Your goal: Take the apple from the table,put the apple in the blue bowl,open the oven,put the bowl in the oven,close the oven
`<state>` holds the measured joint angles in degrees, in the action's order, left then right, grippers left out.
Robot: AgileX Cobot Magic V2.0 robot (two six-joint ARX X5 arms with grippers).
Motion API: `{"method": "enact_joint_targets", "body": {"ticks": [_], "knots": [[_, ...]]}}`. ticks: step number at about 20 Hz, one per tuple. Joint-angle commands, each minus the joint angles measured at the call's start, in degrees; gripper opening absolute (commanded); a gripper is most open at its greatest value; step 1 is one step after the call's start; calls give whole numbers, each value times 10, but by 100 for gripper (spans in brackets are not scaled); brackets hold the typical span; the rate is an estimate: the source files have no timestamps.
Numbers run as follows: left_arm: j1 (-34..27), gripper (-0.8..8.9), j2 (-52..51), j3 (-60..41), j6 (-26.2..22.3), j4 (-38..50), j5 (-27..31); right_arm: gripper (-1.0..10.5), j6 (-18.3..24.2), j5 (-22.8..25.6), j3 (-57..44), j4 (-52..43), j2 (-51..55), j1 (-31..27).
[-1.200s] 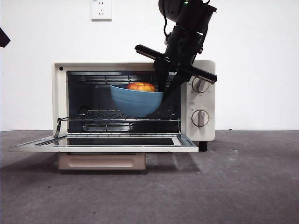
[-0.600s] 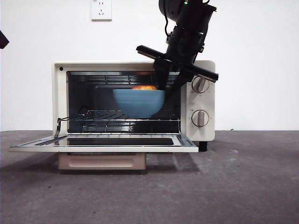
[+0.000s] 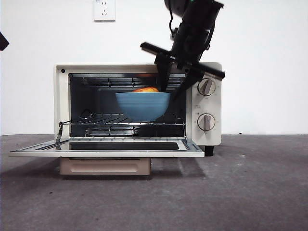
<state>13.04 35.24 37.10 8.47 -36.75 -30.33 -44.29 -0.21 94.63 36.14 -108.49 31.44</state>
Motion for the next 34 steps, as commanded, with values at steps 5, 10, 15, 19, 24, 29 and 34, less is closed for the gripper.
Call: {"method": "enact_joint_targets", "body": {"ticks": [5, 10, 15, 19, 24, 29, 34], "knots": [[2, 7, 3, 4, -7, 6, -1, 140, 58, -1, 16, 17, 52, 6], [-16, 6, 23, 4, -3, 40, 38, 140, 246, -13, 16, 89, 142, 28], [-101, 6, 128, 4, 2, 97, 18, 140, 337, -13, -3, 178, 223, 56], [-158, 6, 233, 4, 2, 163, -16, 140, 347, -13, -82, 162, 300, 76], [-171, 6, 377, 4, 12, 257, -16, 140, 347, -13, -255, 94, 420, 79], [-171, 6, 489, 5, 43, 359, -10, 140, 339, -13, -348, 90, 508, 79], [-164, 6, 555, 5, 47, 394, -10, 140, 327, -12, -361, 89, 557, 79]]}}
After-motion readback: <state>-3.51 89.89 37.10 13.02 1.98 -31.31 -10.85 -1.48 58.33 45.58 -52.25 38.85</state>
